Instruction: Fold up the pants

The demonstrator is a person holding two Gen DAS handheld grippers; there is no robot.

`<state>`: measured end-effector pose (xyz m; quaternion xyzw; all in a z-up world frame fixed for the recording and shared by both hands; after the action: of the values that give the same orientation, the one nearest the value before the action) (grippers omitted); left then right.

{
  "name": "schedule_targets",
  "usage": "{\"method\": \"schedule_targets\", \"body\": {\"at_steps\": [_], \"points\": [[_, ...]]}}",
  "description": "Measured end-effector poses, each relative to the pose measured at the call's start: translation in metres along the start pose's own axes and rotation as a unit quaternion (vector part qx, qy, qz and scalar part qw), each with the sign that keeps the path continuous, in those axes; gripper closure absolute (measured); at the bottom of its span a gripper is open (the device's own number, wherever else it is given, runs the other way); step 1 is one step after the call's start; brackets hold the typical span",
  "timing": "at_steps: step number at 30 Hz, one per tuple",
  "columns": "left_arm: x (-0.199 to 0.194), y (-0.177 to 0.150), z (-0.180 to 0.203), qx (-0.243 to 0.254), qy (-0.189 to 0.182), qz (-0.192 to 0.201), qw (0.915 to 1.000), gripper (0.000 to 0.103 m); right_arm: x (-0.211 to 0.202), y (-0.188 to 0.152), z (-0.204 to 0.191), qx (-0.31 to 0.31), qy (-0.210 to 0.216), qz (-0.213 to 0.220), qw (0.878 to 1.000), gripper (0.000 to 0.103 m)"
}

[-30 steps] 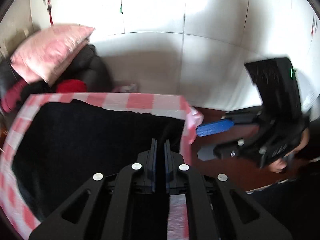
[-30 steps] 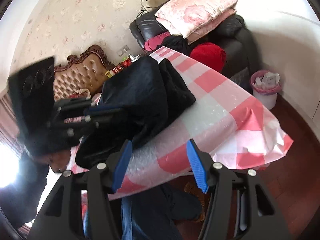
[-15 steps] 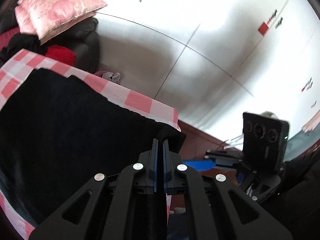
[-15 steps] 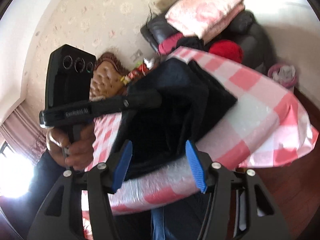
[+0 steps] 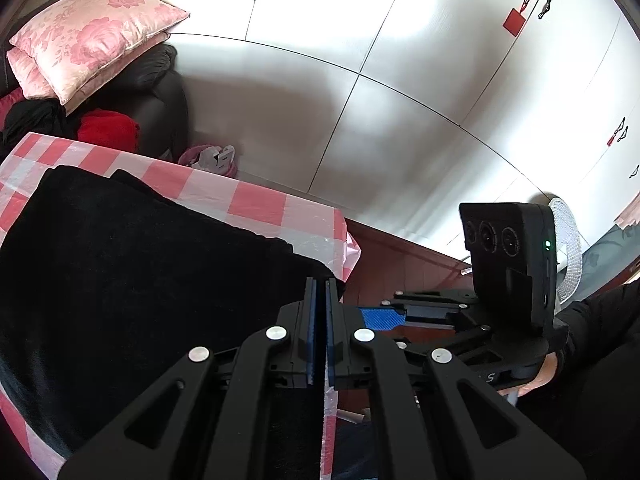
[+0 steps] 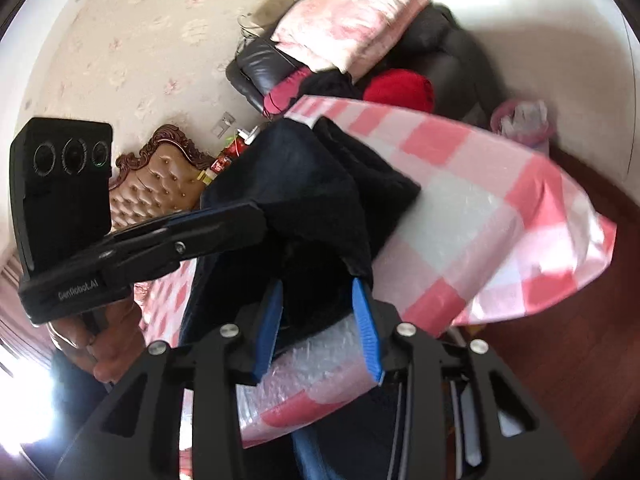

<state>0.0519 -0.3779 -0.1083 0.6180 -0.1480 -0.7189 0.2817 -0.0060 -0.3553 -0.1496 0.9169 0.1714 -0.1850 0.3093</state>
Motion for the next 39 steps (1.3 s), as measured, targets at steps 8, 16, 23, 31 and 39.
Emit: {"method": "schedule_targets", "body": {"at_steps": [8, 16, 23, 31, 39], "points": [[0.002, -0.002, 0.009, 0.022, 0.018, -0.001, 0.9996, 0.1, 0.0, 0.004, 0.008, 0.056, 0.03, 0.017, 0.998, 0.06], [-0.001, 0.001, 0.008, 0.004, 0.009, 0.014, 0.9999, 0.1, -0.003, 0.023, 0.013, 0.084, 0.042, 0.063, 0.994, 0.099], [-0.027, 0.029, -0.072, -0.098, 0.092, 0.079, 0.9878, 0.046, -0.015, 0.012, 0.026, 0.081, 0.035, 0.058, 0.994, 0.1], [0.003, 0.075, -0.208, -0.136, 0.198, 0.032, 0.9703, 0.05, -0.018, 0.015, 0.019, 0.061, 0.03, 0.049, 0.997, 0.1], [0.042, 0.088, -0.209, -0.063, 0.165, -0.048, 0.9831, 0.101, -0.018, 0.014, 0.018, 0.044, 0.01, 0.037, 0.998, 0.1]]}}
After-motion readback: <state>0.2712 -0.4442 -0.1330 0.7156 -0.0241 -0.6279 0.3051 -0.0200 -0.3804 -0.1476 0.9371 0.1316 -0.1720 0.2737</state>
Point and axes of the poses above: each gripper's, at about its wrist camera, not at the fingertips, and x roughly the way its jaws point, z to its right, y to its top, the point moved 9 cm from there along x, roughly the way its jaws point, and after that the axes turned 8 degrees about y, right-handed, at the moved point
